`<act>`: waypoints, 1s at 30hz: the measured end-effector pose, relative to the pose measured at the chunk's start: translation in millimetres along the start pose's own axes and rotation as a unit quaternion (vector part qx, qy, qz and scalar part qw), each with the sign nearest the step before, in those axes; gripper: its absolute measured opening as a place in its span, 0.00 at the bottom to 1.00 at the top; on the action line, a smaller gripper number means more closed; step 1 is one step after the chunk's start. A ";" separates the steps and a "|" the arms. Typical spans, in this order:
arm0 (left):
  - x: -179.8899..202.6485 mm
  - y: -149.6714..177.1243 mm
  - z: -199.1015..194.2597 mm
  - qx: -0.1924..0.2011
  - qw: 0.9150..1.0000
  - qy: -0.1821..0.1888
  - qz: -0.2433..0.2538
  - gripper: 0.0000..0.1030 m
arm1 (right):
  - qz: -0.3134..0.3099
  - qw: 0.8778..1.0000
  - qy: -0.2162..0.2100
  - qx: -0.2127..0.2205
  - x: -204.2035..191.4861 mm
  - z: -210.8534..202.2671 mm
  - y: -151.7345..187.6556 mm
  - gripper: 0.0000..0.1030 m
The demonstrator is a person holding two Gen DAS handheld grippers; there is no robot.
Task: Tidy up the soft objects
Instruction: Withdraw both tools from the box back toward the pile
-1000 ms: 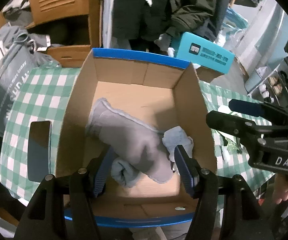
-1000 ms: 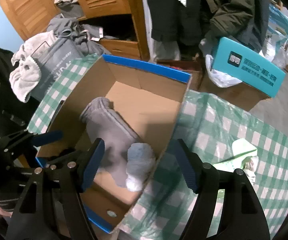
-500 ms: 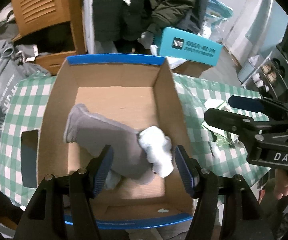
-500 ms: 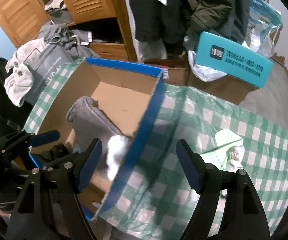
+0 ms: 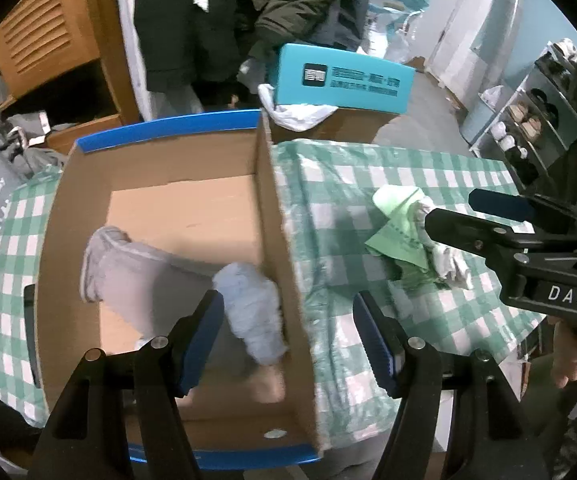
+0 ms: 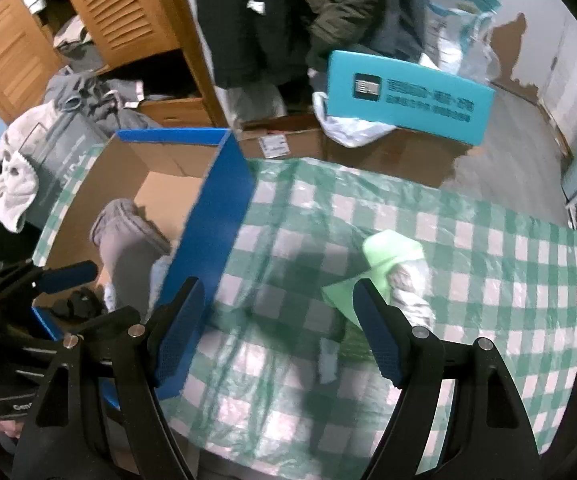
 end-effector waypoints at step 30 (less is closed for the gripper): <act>81.5 -12.1 45.5 -0.051 0.998 0.029 0.015 0.67 | 0.076 0.996 0.033 -0.013 115.5 4.0 37.7 0.75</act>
Point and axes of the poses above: each gripper's, at about its wrist camera, not at the fingertips, and z roughly the way its jaws point, x to its right, y to its underside, the point moved 6 cm from there along z, roughly the way its jaws point, and after that the axes turned 13 degrees about -y, right-handed, at the moved point
